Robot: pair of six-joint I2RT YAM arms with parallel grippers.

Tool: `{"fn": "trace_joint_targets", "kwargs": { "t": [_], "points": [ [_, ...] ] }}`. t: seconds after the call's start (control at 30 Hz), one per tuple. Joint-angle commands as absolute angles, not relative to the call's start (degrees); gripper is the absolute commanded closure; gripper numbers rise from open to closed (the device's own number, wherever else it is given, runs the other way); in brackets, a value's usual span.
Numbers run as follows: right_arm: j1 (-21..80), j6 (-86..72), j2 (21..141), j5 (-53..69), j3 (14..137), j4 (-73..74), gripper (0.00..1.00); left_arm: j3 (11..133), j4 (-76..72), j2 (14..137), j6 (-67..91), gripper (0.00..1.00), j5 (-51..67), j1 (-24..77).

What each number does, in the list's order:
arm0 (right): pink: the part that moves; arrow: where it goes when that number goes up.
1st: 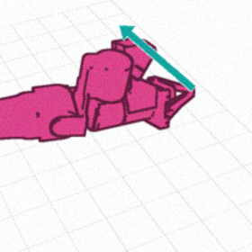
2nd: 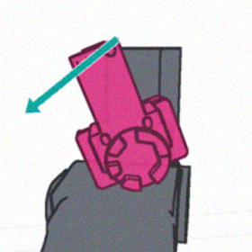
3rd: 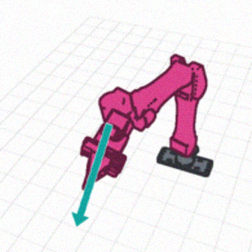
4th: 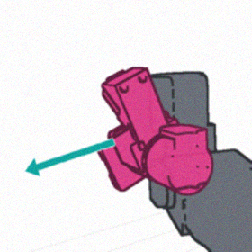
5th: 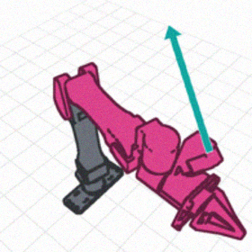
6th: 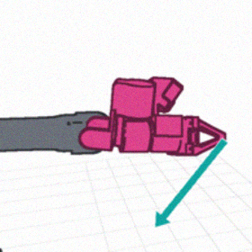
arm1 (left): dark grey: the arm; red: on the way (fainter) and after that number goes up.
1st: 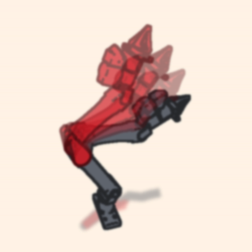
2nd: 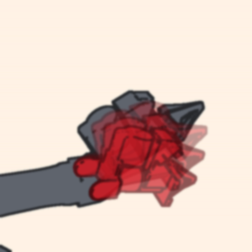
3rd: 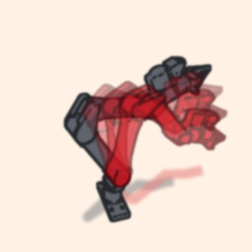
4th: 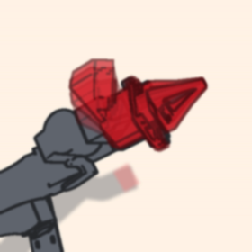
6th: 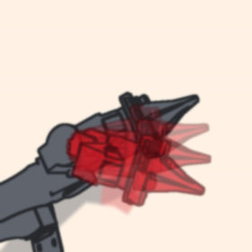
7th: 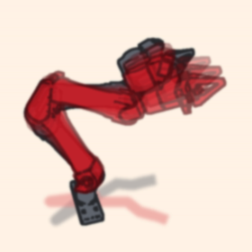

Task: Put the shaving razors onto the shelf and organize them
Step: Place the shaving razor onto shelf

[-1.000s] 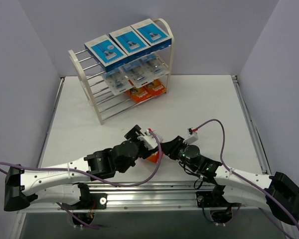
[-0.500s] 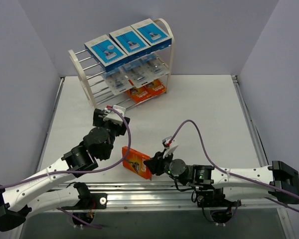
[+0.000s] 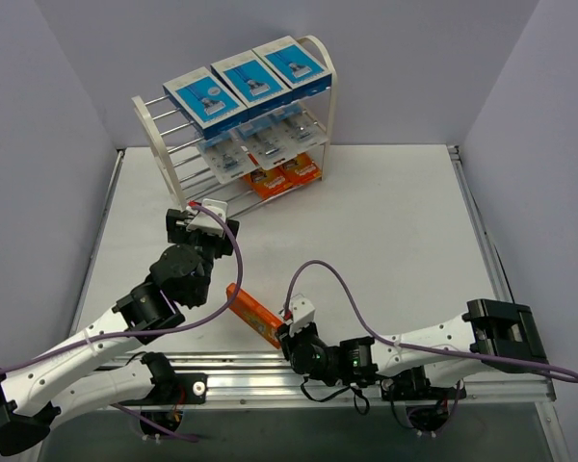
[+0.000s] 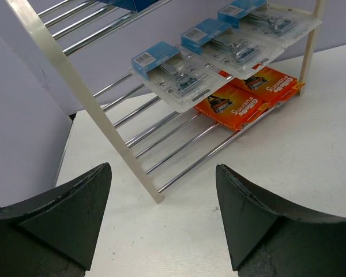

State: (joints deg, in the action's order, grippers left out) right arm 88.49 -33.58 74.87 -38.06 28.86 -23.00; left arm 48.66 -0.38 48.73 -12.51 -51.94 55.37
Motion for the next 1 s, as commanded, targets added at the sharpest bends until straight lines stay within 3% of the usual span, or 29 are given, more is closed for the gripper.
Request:
{"fn": "trace_joint_targets", "kwargs": {
  "t": [0.0, 0.37, 0.67, 0.97],
  "points": [
    [89.56, -32.43, 77.60, -43.33, 31.73, -21.00, 1.00, 48.60, -3.78, 47.72, -12.74, 0.18, -52.91, 54.93],
    [91.32, -31.82, 83.49, -43.77, 33.31, -23.90, 0.97, 48.43, -4.22, 47.55, -13.45, 0.18, -52.29, 54.93],
    [91.76, -32.25, 86.13, -44.21, 34.80, -24.87, 0.75, 48.43, -4.13, 47.64, -13.62, 0.17, -52.03, 54.93],
    [91.84, -32.43, 86.75, -44.12, 35.42, -24.70, 0.60, 48.43, -4.04, 47.81, -13.71, 0.17, -51.94, 54.93]
  ]
}}
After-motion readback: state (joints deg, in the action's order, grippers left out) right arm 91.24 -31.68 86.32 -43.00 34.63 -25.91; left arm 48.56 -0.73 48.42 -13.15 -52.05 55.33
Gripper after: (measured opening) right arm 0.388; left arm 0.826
